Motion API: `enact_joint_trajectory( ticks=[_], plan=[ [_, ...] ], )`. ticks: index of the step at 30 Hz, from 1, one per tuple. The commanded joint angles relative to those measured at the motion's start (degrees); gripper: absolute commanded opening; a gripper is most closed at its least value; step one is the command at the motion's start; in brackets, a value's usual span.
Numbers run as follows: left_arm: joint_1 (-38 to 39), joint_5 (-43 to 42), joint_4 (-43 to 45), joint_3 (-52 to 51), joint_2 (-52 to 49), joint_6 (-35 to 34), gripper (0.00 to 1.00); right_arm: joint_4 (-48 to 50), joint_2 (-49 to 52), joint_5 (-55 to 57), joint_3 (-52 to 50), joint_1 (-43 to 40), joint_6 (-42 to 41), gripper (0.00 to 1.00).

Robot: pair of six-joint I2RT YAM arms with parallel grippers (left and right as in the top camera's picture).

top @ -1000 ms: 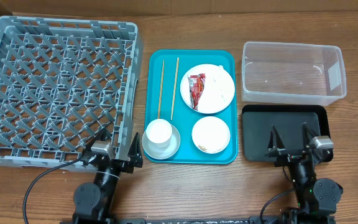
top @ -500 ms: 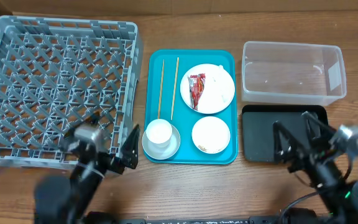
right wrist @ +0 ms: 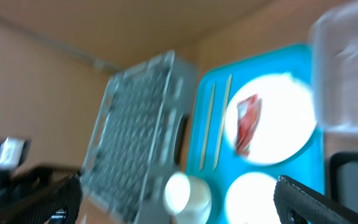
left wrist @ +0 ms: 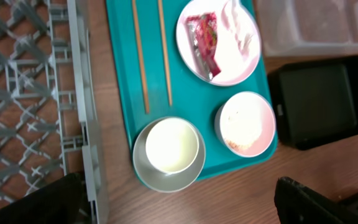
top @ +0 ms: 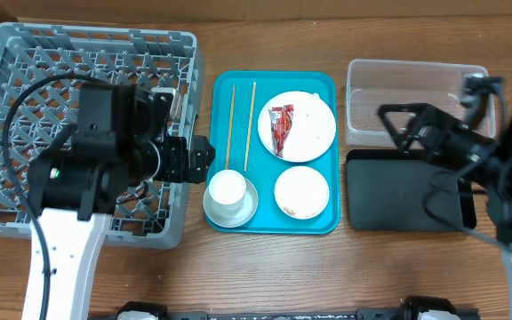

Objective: Sort waste into correct bins and load items into the dishwasher
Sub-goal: 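Reach the right gripper to the white cup on the tray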

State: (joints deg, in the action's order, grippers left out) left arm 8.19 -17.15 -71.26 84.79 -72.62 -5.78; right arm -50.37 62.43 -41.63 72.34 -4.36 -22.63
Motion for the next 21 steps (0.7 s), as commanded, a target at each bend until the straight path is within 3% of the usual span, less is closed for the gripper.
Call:
enact_joint_trajectory(
  ticks=[1, 3, 5, 9, 17, 21],
  plan=[
    [-0.4, 5.8, -0.2, 1.7, -1.5, -3.0, 1.00, -1.9, 4.0, -1.2, 1.4, 8.7, 0.6, 1.00],
    [-0.5, 7.9, 0.3, 1.8, -1.5, -5.4, 1.00, -3.6, 6.5, 7.9, 1.4, 16.2, -2.2, 1.00],
    [-1.2, 8.8, 0.6, 2.5, -1.0, -7.3, 1.00, -4.5, 11.1, 23.8, 1.3, 29.9, -8.3, 1.00],
    [-3.7, 8.8, -0.8, 3.9, 0.1, -9.0, 1.00, -3.1, 17.7, 38.1, 1.3, 42.6, -15.6, 0.94],
    [-13.2, 1.1, -1.7, 5.1, 2.7, -10.2, 1.00, 5.6, 31.8, 40.1, 1.3, 48.6, -16.6, 0.75],
    [-15.0, -3.7, -2.2, 5.0, 2.7, -6.0, 1.00, 9.6, 36.8, 38.5, 1.3, 48.7, -15.4, 0.66]
  ],
)
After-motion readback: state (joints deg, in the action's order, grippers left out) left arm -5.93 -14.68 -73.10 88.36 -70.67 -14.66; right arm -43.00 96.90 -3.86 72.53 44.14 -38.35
